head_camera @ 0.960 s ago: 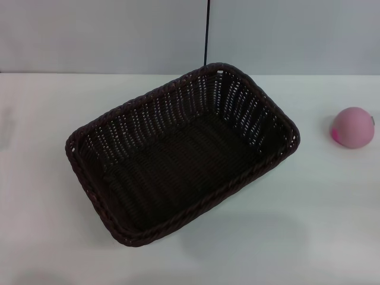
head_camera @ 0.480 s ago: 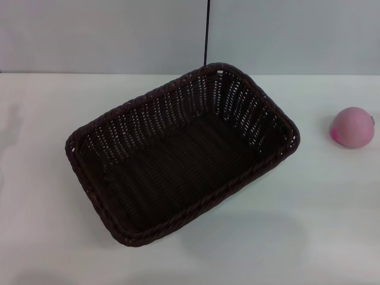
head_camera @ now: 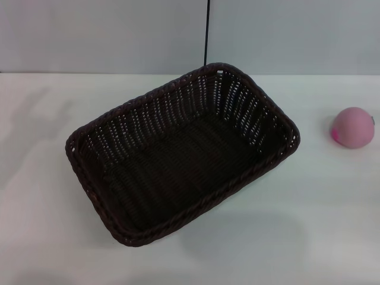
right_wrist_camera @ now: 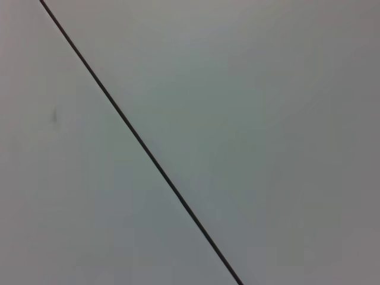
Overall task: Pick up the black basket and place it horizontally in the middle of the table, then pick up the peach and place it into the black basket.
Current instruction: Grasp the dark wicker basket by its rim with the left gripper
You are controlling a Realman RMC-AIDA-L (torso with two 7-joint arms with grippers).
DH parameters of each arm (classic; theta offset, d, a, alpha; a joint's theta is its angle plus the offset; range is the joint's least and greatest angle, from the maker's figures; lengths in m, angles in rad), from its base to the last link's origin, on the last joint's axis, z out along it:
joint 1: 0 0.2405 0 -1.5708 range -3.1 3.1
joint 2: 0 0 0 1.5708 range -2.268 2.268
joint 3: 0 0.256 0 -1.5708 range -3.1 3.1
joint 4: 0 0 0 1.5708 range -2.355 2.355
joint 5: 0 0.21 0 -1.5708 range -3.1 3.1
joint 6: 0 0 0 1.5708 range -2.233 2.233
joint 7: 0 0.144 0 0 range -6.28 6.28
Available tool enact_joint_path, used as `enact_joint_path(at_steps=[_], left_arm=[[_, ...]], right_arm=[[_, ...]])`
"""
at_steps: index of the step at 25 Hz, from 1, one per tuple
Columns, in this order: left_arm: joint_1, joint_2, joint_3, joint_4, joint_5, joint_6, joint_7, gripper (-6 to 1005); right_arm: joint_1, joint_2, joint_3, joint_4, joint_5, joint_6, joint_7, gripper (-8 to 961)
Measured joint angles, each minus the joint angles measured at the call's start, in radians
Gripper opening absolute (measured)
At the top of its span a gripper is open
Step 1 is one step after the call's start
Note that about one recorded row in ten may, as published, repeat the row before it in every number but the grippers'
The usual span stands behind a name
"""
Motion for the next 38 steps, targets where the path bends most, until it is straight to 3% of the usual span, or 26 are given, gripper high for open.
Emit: enact_joint_path(at_steps=[3, 4, 5, 7, 8, 10, 11, 12, 13, 18, 23, 32, 34, 36, 37, 38], left_arm=[[-0.027, 0.055, 0.039, 0.078, 0.101, -0.047, -0.140, 748], [-0.027, 0.055, 0.039, 0.078, 0.101, -0.047, -0.140, 747], [-0.068, 0.102, 0.042, 0.115, 0.226, -0.075, -0.261, 747], [-0.110, 0.140, 0.038, 0.136, 0.332, -0.084, -0.355, 746], [-0.127, 0.153, 0.037, 0.144, 0.371, -0.084, -0.393, 745], [-0.127, 0.153, 0.037, 0.144, 0.371, -0.084, -0.393, 744], [-0.166, 0.173, 0.037, 0.212, 0.490, -0.080, -0.489, 743], [-0.181, 0.176, 0.037, 0.258, 0.546, -0.079, -0.533, 743], [-0.205, 0.176, 0.036, 0.337, 0.635, -0.078, -0.610, 742], [-0.256, 0.158, 0.035, 0.512, 0.814, -0.076, -0.769, 697], [-0.336, 0.121, 0.034, 0.668, 1.043, -0.063, -0.925, 673], [-0.446, 0.069, 0.026, 0.717, 1.293, -0.088, -1.004, 668], [-0.475, 0.041, 0.027, 0.731, 1.414, -0.127, -1.012, 667], [-0.478, 0.037, 0.028, 0.734, 1.435, -0.133, -1.013, 666], [-0.490, 0.016, 0.029, 0.751, 1.508, -0.156, -1.020, 666], [-0.490, 0.016, 0.029, 0.751, 1.508, -0.156, -1.020, 665]], right_arm=[[0.000, -0.001, -0.001, 0.000, -0.003, 0.006, 0.000, 737], [0.000, -0.001, -0.001, 0.000, -0.005, 0.008, 0.000, 737], [0.000, -0.001, -0.001, 0.001, -0.006, 0.008, 0.000, 737], [0.000, -0.001, -0.001, 0.003, -0.007, 0.008, -0.002, 737], [0.000, -0.002, -0.001, 0.003, -0.007, 0.008, -0.003, 737], [0.000, -0.002, -0.001, 0.004, -0.008, 0.009, -0.003, 737], [-0.001, -0.002, -0.001, 0.004, -0.008, 0.009, -0.003, 737], [-0.002, -0.001, -0.001, 0.005, -0.008, 0.009, -0.003, 737], [-0.002, -0.001, -0.001, 0.005, -0.008, 0.009, -0.003, 737], [-0.003, -0.001, -0.001, 0.006, -0.008, 0.009, -0.004, 737], [-0.005, 0.001, -0.001, 0.006, -0.008, 0.009, -0.004, 736], [-0.008, 0.001, -0.001, 0.011, -0.008, 0.010, -0.004, 736], [-0.008, 0.002, -0.001, 0.012, -0.008, 0.010, -0.004, 736], [-0.008, 0.002, -0.001, 0.016, -0.008, 0.010, -0.004, 736], [-0.007, 0.002, -0.001, 0.022, -0.007, 0.011, -0.004, 736], [-0.007, 0.002, -0.001, 0.022, -0.007, 0.011, -0.004, 736]])
